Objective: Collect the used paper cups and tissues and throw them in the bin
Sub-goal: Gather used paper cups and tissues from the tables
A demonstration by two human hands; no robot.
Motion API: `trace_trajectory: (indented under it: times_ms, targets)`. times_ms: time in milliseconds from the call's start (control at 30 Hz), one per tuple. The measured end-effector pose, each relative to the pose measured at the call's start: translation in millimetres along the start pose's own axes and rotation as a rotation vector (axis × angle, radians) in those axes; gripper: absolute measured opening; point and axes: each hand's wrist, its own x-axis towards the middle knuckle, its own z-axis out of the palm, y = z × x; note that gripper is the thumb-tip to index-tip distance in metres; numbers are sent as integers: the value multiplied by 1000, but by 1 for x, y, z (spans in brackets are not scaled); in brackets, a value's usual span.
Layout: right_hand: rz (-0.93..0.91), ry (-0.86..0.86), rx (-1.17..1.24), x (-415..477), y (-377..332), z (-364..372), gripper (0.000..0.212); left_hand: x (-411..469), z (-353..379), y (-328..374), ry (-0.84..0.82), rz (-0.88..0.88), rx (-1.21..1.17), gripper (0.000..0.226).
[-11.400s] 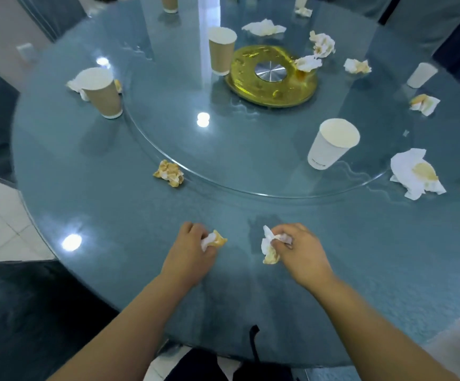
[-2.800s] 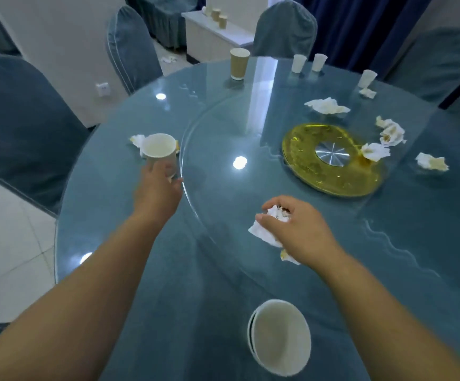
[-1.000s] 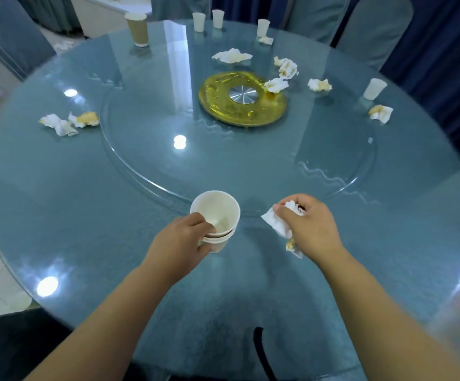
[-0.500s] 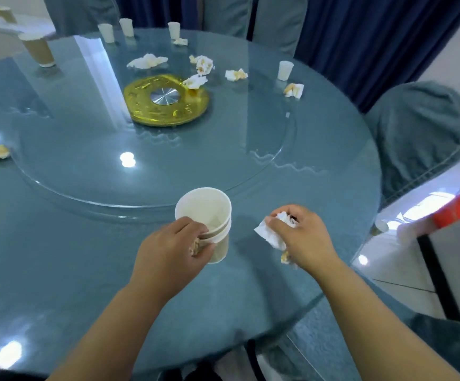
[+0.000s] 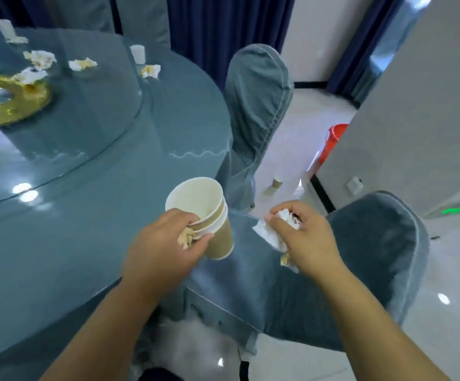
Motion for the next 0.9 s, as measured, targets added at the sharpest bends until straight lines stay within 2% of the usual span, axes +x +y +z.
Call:
trace_trajectory:
  times_ms: [167,400,567,900]
  targets:
    - [34,156,-3,-38,31,-87,6,-10,35,84,-123,42,-131,29]
    - [64,350,35,-47,53,-166,3,21,71,169,-169,216,-250,30]
    - [88,440,-12,-28,65,-212,4,50,107,212,-191,306,-357,33]
    - [133,539,32,2,99,-298,8,95,166,293,-145,383,-392,36]
